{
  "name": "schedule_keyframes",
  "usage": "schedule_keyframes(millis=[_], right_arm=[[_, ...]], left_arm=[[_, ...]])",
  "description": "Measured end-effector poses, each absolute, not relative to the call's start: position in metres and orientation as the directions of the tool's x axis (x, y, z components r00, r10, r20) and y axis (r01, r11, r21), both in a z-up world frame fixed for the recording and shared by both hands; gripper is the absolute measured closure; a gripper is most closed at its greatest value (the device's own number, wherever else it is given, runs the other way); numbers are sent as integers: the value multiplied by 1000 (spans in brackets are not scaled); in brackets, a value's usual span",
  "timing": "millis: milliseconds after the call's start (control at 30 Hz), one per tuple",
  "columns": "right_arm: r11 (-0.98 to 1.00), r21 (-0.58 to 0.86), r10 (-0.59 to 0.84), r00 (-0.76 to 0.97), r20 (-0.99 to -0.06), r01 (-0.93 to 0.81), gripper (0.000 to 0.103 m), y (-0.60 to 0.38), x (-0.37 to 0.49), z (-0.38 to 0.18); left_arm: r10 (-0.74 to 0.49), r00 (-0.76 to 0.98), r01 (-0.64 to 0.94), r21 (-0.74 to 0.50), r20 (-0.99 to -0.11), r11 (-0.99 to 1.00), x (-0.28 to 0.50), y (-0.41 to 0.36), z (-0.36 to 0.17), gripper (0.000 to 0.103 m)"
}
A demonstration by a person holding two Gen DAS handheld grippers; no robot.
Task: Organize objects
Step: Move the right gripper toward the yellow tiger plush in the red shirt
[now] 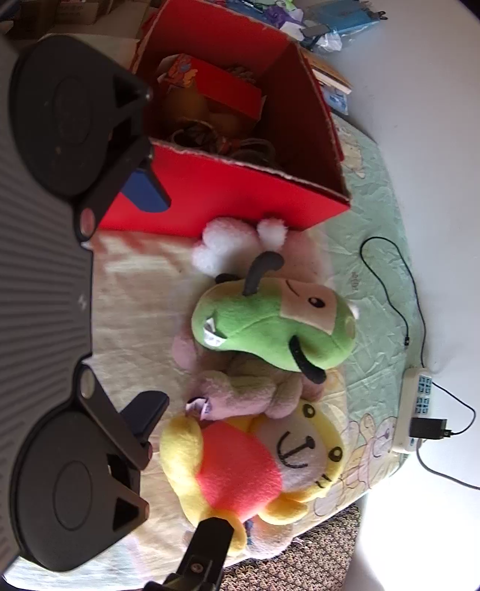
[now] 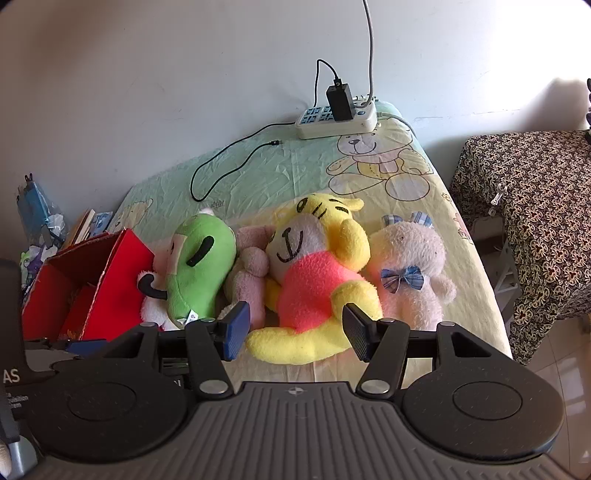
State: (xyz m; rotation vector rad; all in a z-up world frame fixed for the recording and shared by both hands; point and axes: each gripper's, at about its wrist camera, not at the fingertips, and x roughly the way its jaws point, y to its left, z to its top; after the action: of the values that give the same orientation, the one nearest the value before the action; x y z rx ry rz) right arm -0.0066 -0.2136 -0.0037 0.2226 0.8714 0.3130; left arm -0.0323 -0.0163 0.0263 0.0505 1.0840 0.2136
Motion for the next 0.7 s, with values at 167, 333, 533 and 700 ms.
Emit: schedule_keyframes(millis=[167,333,533,700], right_arm=[[935,309,351,588,-728,-175,44,-214,-6,-7],[938,302,343,582,-737,-170,44,-214,-7,-10],[941,296,334,569,-752,-161,44,-215,-7,-14],[941,297,336,561,-756,-163,44,-215,-7,-17]], left_arm=[[188,411,-140,142,-892,980,-29,-21,14,0],[188,390,-129,148,-901,981,-30,-26,8,0],[186,371,-114,154,-910,981,-27,-29,3,0],[181,356,-107,152,-917,983,-29,-30,-1,0]])
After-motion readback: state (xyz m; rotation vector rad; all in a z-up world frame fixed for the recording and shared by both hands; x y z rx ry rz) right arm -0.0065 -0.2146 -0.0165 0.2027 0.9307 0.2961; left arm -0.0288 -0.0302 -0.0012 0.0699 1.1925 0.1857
